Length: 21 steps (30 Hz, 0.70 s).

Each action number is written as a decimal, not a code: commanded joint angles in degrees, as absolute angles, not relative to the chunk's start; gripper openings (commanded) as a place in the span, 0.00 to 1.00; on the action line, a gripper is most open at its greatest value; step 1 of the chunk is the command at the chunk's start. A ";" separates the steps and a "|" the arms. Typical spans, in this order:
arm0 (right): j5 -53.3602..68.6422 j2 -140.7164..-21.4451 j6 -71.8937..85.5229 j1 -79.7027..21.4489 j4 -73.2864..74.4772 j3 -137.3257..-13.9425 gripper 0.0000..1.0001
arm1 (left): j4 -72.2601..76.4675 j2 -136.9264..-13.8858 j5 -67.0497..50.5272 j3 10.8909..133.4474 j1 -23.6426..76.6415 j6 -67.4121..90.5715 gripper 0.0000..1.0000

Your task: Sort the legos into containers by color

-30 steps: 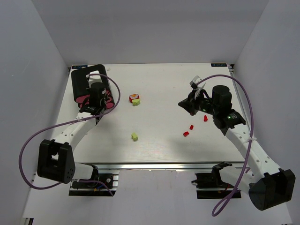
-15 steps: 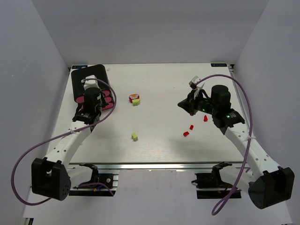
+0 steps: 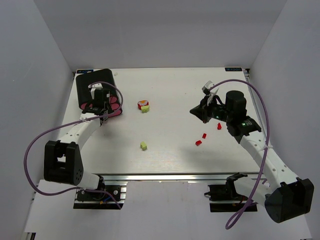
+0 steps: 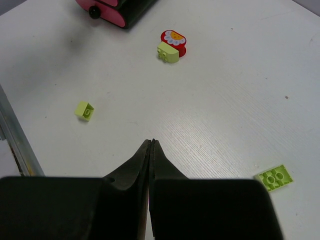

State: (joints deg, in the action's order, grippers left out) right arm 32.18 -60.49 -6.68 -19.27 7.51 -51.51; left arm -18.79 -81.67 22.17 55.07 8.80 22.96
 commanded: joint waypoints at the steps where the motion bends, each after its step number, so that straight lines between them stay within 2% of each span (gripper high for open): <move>1: 33.22 -60.29 -7.82 -18.81 6.59 -51.42 0.00 | -17.50 -82.44 24.17 58.01 7.56 22.68 0.11; 7: 33.05 -60.91 -8.09 -18.98 6.94 -51.68 0.00 | -16.52 -84.37 23.73 59.24 5.71 22.06 0.20; 11: 33.05 -61.08 -8.09 -18.98 7.03 -51.68 0.00 | -16.61 -84.20 22.42 59.42 5.19 22.06 0.20; 16: 33.22 -61.35 -8.26 -18.98 7.03 -51.68 0.00 | -13.37 -76.57 16.27 54.50 5.19 21.80 0.23; 20: 33.40 -61.61 -8.26 -18.98 7.03 -51.59 0.00 | -11.69 -67.26 11.00 49.05 5.19 22.85 0.32; 21: 33.40 -61.70 -8.26 -18.90 7.03 -51.59 0.00 | -11.69 -65.32 10.99 46.95 5.19 23.90 0.37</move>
State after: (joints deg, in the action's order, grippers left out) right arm 32.29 -61.39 -7.73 -19.14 7.55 -51.51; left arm -14.24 -72.34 15.09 49.93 5.41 22.55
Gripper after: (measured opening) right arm 0.012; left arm 0.350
